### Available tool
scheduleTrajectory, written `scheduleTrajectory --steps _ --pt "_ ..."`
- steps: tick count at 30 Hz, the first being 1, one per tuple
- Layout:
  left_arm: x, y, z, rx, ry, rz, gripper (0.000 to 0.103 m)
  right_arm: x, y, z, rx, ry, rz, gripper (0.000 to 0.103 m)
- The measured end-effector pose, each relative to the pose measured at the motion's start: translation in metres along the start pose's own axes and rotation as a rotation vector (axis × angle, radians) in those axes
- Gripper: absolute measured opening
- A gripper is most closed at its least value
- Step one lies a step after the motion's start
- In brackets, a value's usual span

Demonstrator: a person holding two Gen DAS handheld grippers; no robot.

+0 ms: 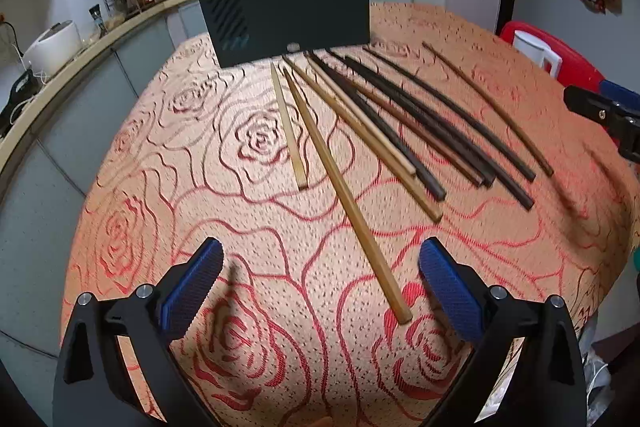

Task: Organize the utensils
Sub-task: 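Grasp a bamboo chopstick with the left tool while the right tool grasps a brown chopstick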

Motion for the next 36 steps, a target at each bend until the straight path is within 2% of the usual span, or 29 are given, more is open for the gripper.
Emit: scheduleTrajectory --steps 2,5,9,11,15,18,28,33,36 --pt "0.002 0.004 -0.002 0.007 0.015 0.013 0.092 -0.001 0.004 -0.002 0.007 0.0 0.004 0.096" --pt "0.006 0.004 0.0 0.014 0.034 0.032 0.08 0.001 0.011 -0.003 0.015 -0.004 0.017 0.096" --pt "0.007 0.007 0.002 0.011 0.059 0.051 0.066 0.008 0.023 -0.006 0.036 -0.026 0.039 0.085" --pt "0.002 0.007 0.005 0.001 0.069 0.039 0.056 0.012 0.027 -0.006 0.039 -0.031 0.049 0.079" --pt "-0.01 0.009 0.011 -0.029 0.08 0.004 0.039 0.019 0.036 -0.007 0.053 -0.044 0.072 0.056" --pt "-0.012 0.009 0.011 -0.04 0.082 0.0 0.035 0.023 0.043 -0.008 0.067 -0.054 0.085 0.05" --pt "-0.014 0.008 0.012 -0.059 0.087 0.014 0.033 0.04 0.051 -0.02 0.082 -0.098 0.112 0.035" --pt "-0.019 0.008 0.013 -0.077 0.105 -0.002 0.012 0.041 0.049 -0.024 0.08 -0.133 0.078 0.02" --pt "-0.02 0.008 0.013 -0.083 0.103 -0.009 0.011 0.042 0.048 -0.026 0.084 -0.151 0.063 0.012"
Point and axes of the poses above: each gripper's, at about its wrist camera, not at the fingertips, and z roughly against the way its jaws point, x to its left, y to its underside, the point moved 9 cm from there along -z, roughly the way its jaws point
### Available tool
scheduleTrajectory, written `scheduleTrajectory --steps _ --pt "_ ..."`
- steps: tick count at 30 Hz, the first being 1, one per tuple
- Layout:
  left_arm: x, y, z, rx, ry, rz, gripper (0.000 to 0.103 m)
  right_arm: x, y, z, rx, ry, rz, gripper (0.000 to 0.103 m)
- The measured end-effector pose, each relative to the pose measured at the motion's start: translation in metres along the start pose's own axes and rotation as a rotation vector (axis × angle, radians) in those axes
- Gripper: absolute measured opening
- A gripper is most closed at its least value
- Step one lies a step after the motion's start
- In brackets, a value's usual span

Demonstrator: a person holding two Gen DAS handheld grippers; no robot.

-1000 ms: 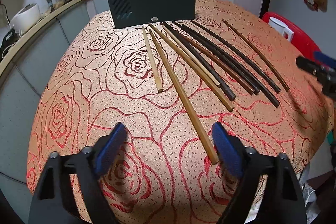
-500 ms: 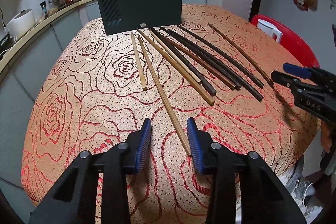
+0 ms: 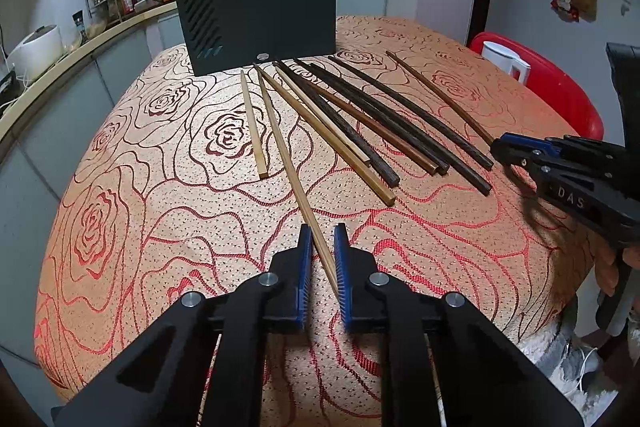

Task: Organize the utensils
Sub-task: 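Grasp a bamboo chopstick with the left tool while the right tool grasps a brown chopstick, then lift both held chopsticks upright and carry them over the black caddy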

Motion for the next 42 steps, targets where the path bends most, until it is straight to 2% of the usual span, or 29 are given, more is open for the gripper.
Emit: scheduleTrajectory --steps 8,12,25,33,36,42 --pt "0.004 -0.004 0.004 -0.002 0.006 0.007 0.006 -0.007 0.001 0.002 0.015 -0.016 -0.044 0.008" --pt "0.008 -0.016 0.024 -0.053 -0.007 -0.009 0.006 -0.01 -0.004 0.012 -0.006 -0.018 -0.055 0.008" --pt "0.039 -0.09 0.098 -0.287 -0.026 0.005 0.006 -0.024 -0.07 0.091 -0.257 -0.011 -0.059 0.007" --pt "0.045 -0.147 0.135 -0.434 0.001 0.019 0.006 -0.034 -0.124 0.13 -0.385 -0.052 -0.082 0.007" --pt "0.044 -0.162 0.144 -0.468 0.005 0.014 0.006 -0.035 -0.141 0.141 -0.427 -0.064 -0.08 0.007" --pt "0.042 -0.18 0.146 -0.481 0.018 0.011 0.006 -0.03 -0.16 0.14 -0.435 -0.099 -0.072 0.007"
Point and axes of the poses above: each gripper's, at about its wrist camera, not at the fingertips, and z roughly against the way its jaws point, x to its left, y to its underside, the point moved 9 cm from there along -z, roughly the way its jaws point
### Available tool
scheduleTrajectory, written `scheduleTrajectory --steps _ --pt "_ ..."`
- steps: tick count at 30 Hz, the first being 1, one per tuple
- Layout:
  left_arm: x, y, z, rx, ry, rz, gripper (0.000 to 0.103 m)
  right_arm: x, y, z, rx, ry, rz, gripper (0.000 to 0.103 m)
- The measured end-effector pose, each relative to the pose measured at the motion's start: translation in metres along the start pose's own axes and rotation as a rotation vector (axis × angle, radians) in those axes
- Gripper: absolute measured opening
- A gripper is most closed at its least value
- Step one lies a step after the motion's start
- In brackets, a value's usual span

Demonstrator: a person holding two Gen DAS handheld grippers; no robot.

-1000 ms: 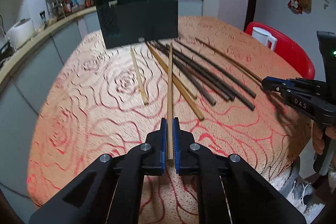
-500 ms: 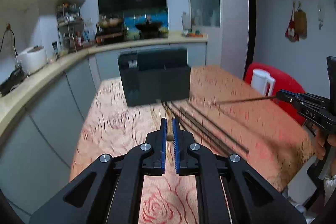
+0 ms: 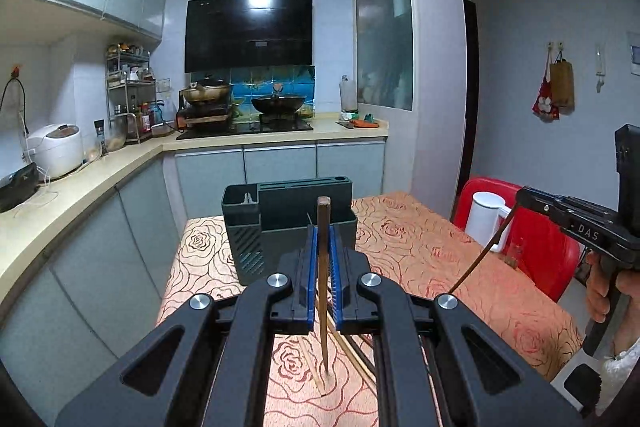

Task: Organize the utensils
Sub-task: 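Lift both held chopsticks upright and carry them over the black caddy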

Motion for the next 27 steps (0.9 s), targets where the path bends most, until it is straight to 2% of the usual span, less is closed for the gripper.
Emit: scheduleTrajectory --steps 13,20,27 --pt "0.01 -0.016 -0.01 0.009 0.009 0.025 0.006 0.006 -0.015 -0.015 0.029 -0.022 0.013 0.007" --pt "0.027 -0.05 -0.019 -0.002 0.006 0.039 0.006 0.007 -0.051 -0.024 -0.001 -0.026 0.032 0.007" --pt "0.033 -0.1 -0.035 -0.047 -0.027 0.013 0.006 0.014 -0.088 -0.036 -0.045 -0.035 0.043 0.007"
Point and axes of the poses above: each gripper's, at about its wrist camera, not at the fingertips, and z roughly against the way its jaws point, x to its left, y to its underside, the point moved 9 cm from there along -z, roughly the way its jaws point
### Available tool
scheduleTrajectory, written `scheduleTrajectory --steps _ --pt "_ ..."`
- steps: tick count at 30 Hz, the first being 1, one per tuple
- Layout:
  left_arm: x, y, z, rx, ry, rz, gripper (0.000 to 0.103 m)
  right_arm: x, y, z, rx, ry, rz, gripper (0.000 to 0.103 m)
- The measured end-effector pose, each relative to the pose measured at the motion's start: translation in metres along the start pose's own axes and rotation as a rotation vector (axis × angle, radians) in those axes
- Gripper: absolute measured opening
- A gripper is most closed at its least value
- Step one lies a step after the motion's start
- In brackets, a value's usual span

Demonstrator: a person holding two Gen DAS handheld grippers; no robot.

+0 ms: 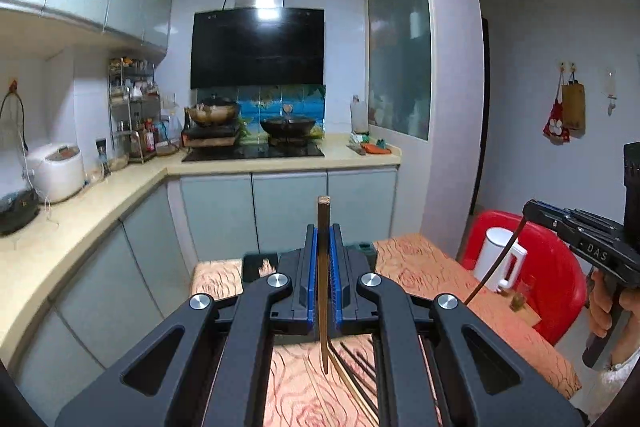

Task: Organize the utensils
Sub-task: 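Lift both held chopsticks upright and carry them over the black caddy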

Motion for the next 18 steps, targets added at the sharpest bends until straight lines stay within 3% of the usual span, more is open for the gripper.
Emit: scheduleTrajectory --steps 18 --pt "0.024 -0.06 -0.089 -0.025 -0.093 0.004 0.006 0.011 -0.071 -0.07 -0.061 -0.046 -0.021 0.007"
Point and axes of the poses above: each gripper's, at about its wrist camera, not at the fingertips, and z roughly against the way its jaws point, x to its left, y to its underside, the point moved 9 cm from there along -z, roughly the way its jaws point
